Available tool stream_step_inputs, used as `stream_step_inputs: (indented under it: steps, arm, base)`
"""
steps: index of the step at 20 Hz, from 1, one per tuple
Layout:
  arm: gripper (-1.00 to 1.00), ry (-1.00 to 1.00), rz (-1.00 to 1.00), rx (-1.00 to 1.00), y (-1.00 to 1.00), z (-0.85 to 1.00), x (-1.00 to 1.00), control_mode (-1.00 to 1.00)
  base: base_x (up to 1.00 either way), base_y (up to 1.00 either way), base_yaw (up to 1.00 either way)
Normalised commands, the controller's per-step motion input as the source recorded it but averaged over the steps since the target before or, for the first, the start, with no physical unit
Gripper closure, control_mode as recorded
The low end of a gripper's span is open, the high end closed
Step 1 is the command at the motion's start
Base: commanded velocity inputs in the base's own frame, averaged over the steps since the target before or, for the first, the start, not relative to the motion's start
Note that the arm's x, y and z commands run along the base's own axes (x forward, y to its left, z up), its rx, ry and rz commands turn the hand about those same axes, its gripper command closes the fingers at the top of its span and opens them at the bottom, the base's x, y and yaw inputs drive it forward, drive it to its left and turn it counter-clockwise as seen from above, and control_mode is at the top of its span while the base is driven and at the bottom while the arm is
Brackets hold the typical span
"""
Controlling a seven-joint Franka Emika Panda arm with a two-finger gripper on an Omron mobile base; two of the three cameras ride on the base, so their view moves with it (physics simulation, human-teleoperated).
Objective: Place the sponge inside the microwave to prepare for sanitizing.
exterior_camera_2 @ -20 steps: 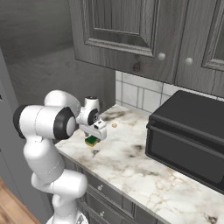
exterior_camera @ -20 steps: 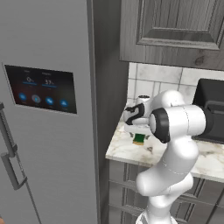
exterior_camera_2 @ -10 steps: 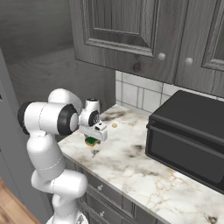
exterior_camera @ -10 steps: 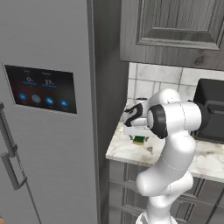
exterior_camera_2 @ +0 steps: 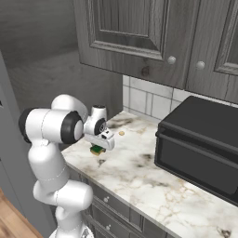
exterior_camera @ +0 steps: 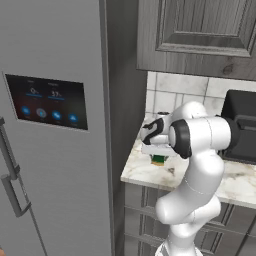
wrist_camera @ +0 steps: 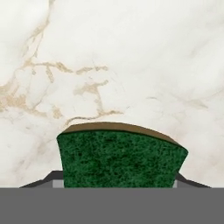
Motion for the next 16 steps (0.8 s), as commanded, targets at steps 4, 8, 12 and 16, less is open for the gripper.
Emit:
stream_step_inputs:
  steps: [4,8,12,16]
  arm:
    - [1.00,0.04,-0.01,0.06,-0.13,0.27,-0.05,-1.00]
    - [1.00,0.10,-0.01,0.05,-0.19,0.77,-0.60,-1.00]
    - [1.00,0.06,0.00,0.04,-0.03,0.78,-0.89,-1.00]
    - [1.00,0.01,0.00,0.01,0.03,0.87,-1.00,-1.00]
  base:
    - [0.00,0.00,0.00]
    - [0.00,0.00,0.00]
    - [0.00,0.00,0.00]
    - [0.00,0.00,0.00]
